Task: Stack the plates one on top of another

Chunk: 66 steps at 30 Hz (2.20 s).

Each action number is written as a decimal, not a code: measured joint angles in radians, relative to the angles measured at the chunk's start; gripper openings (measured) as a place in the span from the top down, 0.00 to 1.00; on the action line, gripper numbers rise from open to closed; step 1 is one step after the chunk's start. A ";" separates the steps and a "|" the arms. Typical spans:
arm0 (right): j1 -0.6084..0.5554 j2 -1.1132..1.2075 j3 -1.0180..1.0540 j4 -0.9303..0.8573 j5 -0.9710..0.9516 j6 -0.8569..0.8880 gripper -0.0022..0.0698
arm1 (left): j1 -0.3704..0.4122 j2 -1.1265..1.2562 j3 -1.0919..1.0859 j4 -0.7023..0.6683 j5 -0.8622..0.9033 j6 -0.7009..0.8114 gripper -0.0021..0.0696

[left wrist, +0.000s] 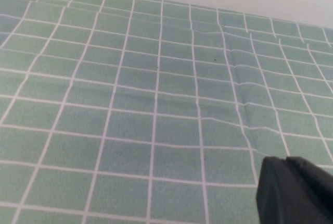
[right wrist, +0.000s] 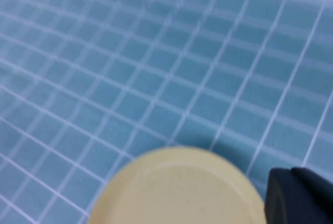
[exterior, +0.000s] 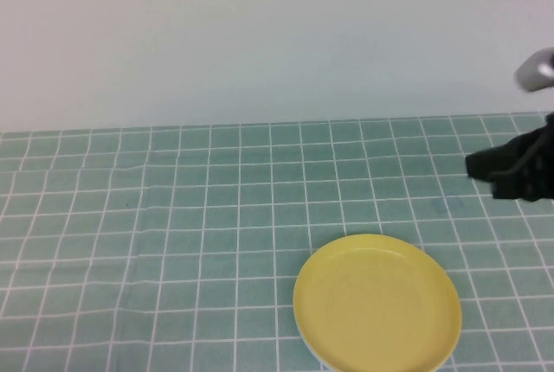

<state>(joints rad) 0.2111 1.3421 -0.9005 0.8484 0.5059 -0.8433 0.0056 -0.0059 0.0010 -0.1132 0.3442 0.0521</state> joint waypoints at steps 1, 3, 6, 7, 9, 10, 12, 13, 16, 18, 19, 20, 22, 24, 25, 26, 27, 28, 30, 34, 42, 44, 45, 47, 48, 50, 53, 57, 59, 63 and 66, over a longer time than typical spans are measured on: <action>0.000 -0.039 0.000 0.000 0.004 0.000 0.96 | 0.000 0.000 0.000 0.000 0.000 0.000 0.97; 0.000 -0.111 0.000 0.000 0.008 0.000 0.96 | 0.000 0.000 0.000 0.000 0.000 0.000 0.97; 0.000 -0.226 -0.002 0.000 0.011 -0.002 0.96 | 0.000 0.000 0.000 0.000 0.000 0.000 0.97; 0.000 -0.262 -0.002 0.000 0.011 -0.004 0.96 | 0.000 0.000 0.000 0.000 0.000 0.000 0.97; 0.000 -0.315 -0.002 0.000 0.011 -0.004 0.96 | 0.000 0.000 0.000 0.000 0.000 0.000 0.97; 0.000 -0.339 -0.002 0.000 0.011 -0.004 0.96 | 0.000 0.000 0.000 0.000 0.000 0.000 0.97; 0.000 -0.369 -0.002 0.000 0.013 -0.004 0.97 | 0.000 0.000 0.000 0.000 0.000 0.000 0.97; 0.000 -0.377 -0.002 0.000 0.013 -0.005 0.97 | 0.000 0.000 0.000 0.000 0.000 0.000 0.97; 0.000 -0.384 -0.002 0.002 0.013 -0.005 0.97 | 0.000 0.000 0.000 0.000 0.000 0.000 0.97; 0.000 -0.382 -0.002 0.004 0.013 -0.005 0.97 | 0.000 0.000 0.000 0.000 0.000 0.000 0.97; 0.000 -0.382 -0.002 0.004 0.013 -0.005 0.97 | 0.000 0.000 0.000 0.000 0.000 0.000 0.97; 0.000 -0.380 -0.002 0.005 0.013 -0.005 0.97 | 0.000 0.000 0.000 0.000 0.000 0.000 0.97; 0.000 -0.380 -0.002 0.006 0.013 -0.006 0.97 | 0.000 0.000 0.000 0.000 0.000 0.000 0.97; 0.000 -0.394 -0.002 0.006 0.016 -0.006 0.97 | 0.000 0.000 0.000 0.000 0.000 0.000 0.97; 0.000 -0.407 -0.002 0.006 0.020 -0.006 0.97 | 0.000 0.000 0.000 0.000 0.000 0.000 0.97; 0.000 -0.422 -0.002 0.006 0.024 -0.008 0.97 | 0.000 0.000 0.000 0.000 0.000 0.000 0.97; 0.000 -0.447 -0.002 -0.004 0.029 -0.015 0.97 | 0.000 0.000 0.000 0.000 0.000 0.000 0.97; 0.000 -0.475 -0.002 -0.021 0.032 -0.025 0.97 | 0.000 0.000 0.000 0.000 0.000 0.000 0.97; 0.000 -0.532 -0.002 -0.055 0.036 -0.041 0.97 | 0.000 0.000 0.000 0.000 0.000 0.000 0.97; 0.000 -0.660 0.011 -0.050 0.031 -0.052 0.97 | 0.000 0.000 0.000 0.000 0.000 0.000 0.97; 0.000 -0.896 0.286 0.043 -0.238 -0.057 0.97 | 0.000 0.000 0.000 0.000 0.000 0.000 0.97; -0.007 -0.961 0.385 0.049 -0.277 -0.060 0.97 | 0.000 0.000 0.000 0.000 0.000 0.000 0.97; -0.019 -0.990 0.434 0.052 -0.288 -0.060 0.97 | 0.000 0.000 0.000 0.000 0.000 0.000 0.97; -0.061 -1.037 0.518 0.054 -0.291 -0.060 0.97 | 0.000 0.000 0.000 0.000 0.000 0.000 0.97; -0.093 -1.061 0.559 0.054 -0.288 -0.060 0.97 | 0.000 0.000 0.000 0.000 0.000 0.000 0.97; -0.170 -1.102 0.622 0.054 -0.271 -0.060 0.97 | 0.000 0.000 0.000 0.000 0.000 0.000 0.97; -0.260 -1.147 0.692 0.054 -0.259 -0.076 0.97 | 0.000 0.000 0.000 0.000 0.000 0.000 0.97; -0.289 -1.152 0.733 0.054 -0.304 -0.087 0.97 | 0.000 0.000 0.000 0.000 0.000 0.000 0.97; -0.291 -1.152 0.743 0.056 -0.339 -0.090 0.97 | 0.000 0.000 0.000 0.000 0.000 0.000 0.97; -0.291 -1.152 0.757 0.017 -0.352 -0.056 0.97 | 0.000 0.000 0.000 0.000 0.000 0.000 0.97; -0.291 -1.152 0.770 -0.237 -0.346 0.191 0.97 | 0.000 0.000 0.000 0.000 0.000 0.000 0.97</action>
<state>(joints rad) -0.0801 0.1902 -0.1304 0.6110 0.1595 -0.6526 0.0056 -0.0059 0.0010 -0.1132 0.3442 0.0521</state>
